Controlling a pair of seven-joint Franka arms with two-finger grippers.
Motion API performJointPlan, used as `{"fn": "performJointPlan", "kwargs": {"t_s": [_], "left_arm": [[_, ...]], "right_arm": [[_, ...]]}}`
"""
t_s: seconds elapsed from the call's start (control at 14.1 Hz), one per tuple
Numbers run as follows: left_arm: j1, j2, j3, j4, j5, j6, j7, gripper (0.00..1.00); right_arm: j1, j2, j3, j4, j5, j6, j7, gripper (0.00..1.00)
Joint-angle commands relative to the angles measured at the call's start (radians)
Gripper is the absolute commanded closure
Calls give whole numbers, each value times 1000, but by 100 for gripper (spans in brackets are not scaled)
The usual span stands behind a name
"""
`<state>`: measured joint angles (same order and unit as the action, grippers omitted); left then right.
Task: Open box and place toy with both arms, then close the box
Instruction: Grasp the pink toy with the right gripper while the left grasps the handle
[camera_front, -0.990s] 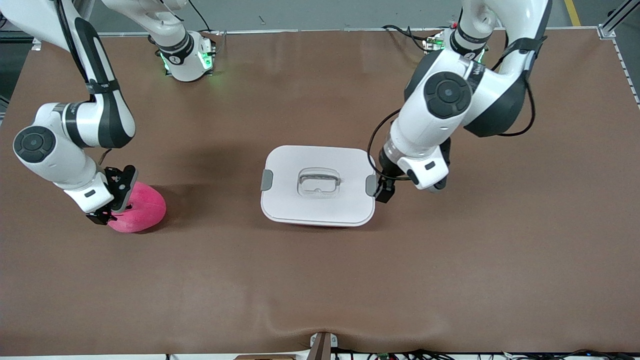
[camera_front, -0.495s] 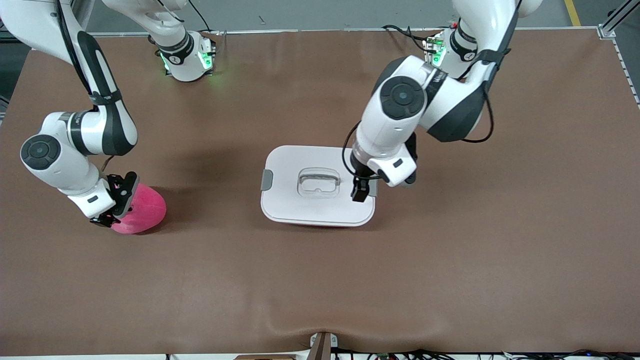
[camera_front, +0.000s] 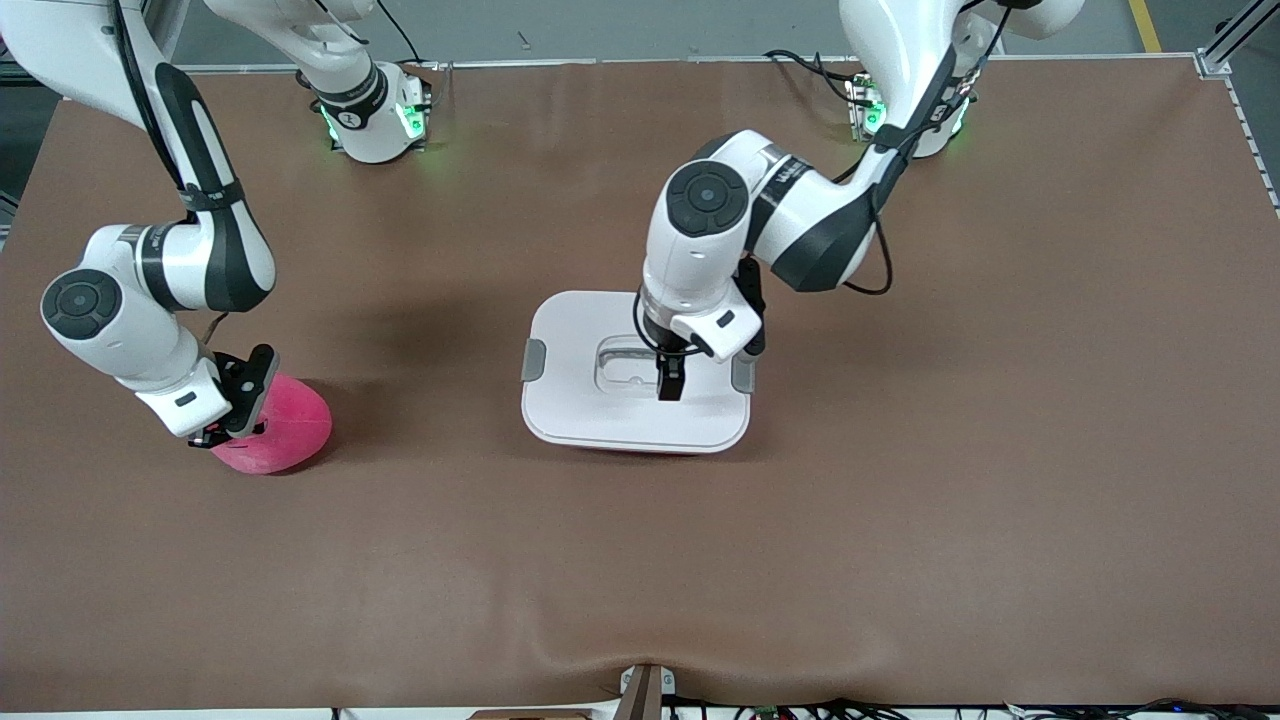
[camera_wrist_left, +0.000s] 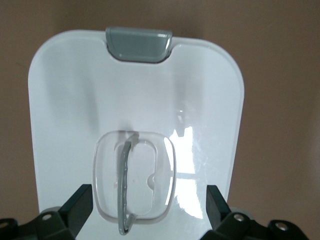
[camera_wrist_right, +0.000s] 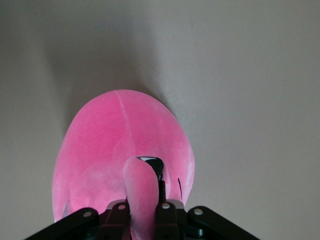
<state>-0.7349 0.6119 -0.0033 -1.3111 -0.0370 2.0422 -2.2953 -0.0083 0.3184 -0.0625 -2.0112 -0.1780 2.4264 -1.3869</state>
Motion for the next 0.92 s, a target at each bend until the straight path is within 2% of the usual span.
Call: {"fn": "performJointPlan", "kwargs": {"t_s": [0.0, 0.14, 0.42, 0.64, 0.85], "left_arm": [[-60, 40, 51, 47, 15, 21, -68, 0], [-80, 60, 52, 49, 17, 24, -104, 0], [-100, 65, 59, 41, 22, 23, -125, 0], [-123, 60, 57, 23, 67, -3, -124, 0], [-124, 63, 51, 13, 81, -30, -125, 0]], "right_arm": [[-10, -8, 7, 6, -17, -7, -6, 100], [-13, -22, 6, 29, -8, -30, -1, 100], [-25, -27, 4, 205, 35, -263, 6, 100], [-41, -25, 3, 296, 84, -361, 47, 100], [-39, -25, 4, 348, 91, -414, 101, 100]]}}
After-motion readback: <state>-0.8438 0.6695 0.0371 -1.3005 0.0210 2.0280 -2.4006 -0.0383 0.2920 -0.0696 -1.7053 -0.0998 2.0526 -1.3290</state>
